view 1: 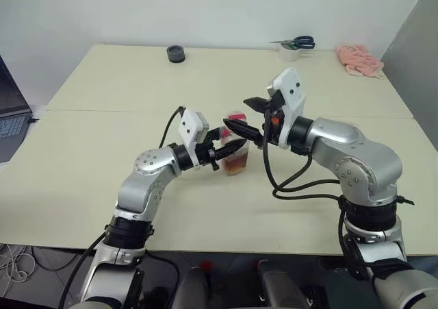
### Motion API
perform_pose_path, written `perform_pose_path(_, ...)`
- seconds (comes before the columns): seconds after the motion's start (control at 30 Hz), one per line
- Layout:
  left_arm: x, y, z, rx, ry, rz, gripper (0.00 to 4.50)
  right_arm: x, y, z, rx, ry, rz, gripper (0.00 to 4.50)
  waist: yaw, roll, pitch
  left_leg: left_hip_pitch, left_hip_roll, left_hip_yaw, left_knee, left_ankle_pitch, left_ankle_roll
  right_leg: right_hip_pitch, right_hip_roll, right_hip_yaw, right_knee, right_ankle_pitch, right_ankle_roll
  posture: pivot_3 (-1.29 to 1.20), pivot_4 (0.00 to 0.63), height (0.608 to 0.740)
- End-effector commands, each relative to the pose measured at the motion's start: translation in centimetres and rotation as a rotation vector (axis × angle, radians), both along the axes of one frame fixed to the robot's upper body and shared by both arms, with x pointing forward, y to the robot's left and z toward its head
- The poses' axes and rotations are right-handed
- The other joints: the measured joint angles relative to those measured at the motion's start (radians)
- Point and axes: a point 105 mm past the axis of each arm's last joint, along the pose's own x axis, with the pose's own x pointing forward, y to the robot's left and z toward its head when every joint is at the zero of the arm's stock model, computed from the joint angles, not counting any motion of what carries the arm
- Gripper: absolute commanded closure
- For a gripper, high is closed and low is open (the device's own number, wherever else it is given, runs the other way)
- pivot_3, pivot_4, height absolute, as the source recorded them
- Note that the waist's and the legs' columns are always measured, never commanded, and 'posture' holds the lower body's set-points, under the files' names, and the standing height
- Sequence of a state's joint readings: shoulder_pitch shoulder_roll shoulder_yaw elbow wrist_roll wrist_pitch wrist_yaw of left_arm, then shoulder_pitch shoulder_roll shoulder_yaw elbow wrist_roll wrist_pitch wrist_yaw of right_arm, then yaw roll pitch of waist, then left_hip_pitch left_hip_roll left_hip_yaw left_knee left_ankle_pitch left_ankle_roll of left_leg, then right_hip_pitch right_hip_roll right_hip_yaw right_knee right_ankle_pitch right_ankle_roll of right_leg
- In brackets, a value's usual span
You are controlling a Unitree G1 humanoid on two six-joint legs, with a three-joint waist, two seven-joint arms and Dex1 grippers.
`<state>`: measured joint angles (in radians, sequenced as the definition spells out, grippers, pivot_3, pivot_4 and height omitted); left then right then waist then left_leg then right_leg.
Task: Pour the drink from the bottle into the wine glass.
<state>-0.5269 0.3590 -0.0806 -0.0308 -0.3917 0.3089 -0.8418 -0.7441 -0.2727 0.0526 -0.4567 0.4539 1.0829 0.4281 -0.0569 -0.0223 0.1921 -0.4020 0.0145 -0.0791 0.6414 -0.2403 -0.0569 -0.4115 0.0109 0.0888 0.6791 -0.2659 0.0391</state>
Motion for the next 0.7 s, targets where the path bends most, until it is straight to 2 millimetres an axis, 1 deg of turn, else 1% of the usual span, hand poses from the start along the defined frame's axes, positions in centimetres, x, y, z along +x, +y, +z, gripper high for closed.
perform_pose_path(0.03, -0.01, -0.46, 1.42, -0.013, -0.073, -0.024, 2.73, -0.64, -0.56, 1.06, 0.023, -0.038, -0.052, 0.52, 0.000, 0.000, 0.000, 0.000, 0.000, 0.000, 0.000, 0.000, 0.000, 0.000, 0.000, 0.000, 0.000, 0.000, 0.000, 0.00, 0.150, 0.740)
perform_pose_path(0.13, 0.15, -0.58, 1.40, -0.013, -0.076, -0.029, 2.73, -0.93, -0.51, 1.07, 0.024, -0.037, -0.069, 0.52, -0.001, 0.000, 0.000, 0.000, 0.000, 0.000, 0.000, 0.000, 0.000, 0.000, 0.000, 0.000, 0.000, 0.000, 0.000, 0.00, 0.150, 0.740)
perform_pose_path(0.23, 0.21, -0.67, 1.37, -0.013, -0.078, -0.037, 2.73, -0.67, -0.76, 1.01, 0.031, -0.031, -0.116, 0.52, -0.001, 0.000, 0.000, 0.000, 0.000, 0.000, 0.000, 0.000, 0.000, 0.000, 0.000, 0.000, 0.000, 0.000, 0.000, 0.00, 0.150, 0.740)
perform_pose_path(0.43, 0.26, -0.87, 1.34, -0.013, -0.082, -0.043, 2.73, -0.45, -0.69, 0.46, 0.041, 0.005, -0.134, 0.52, -0.001, 0.000, 0.000, 0.000, 0.000, 0.000, 0.000, 0.000, 0.000, 0.000, 0.000, 0.000, 0.000, 0.000, 0.000, 0.00, 0.150, 0.740)
perform_pose_path(0.53, 0.24, -0.92, 1.34, -0.014, -0.083, -0.043, 2.73, -0.59, -0.31, 0.15, 0.025, 0.013, -0.120, 0.52, -0.001, 0.000, 0.000, 0.000, 0.000, 0.000, 0.000, 0.000, 0.000, 0.000, 0.000, 0.000, 0.000, 0.000, 0.000, 0.00, 0.150, 0.740)
perform_pose_path(0.7, 0.17, -0.79, 1.32, -0.012, -0.085, -0.038, 2.73, -0.43, 0.18, 0.29, 0.025, 0.007, -0.115, 0.52, -0.001, 0.000, 0.000, 0.000, 0.000, 0.000, 0.000, 0.000, 0.000, 0.000, 0.000, 0.000, 0.000, 0.000, 0.000, 0.00, 0.150, 0.740)
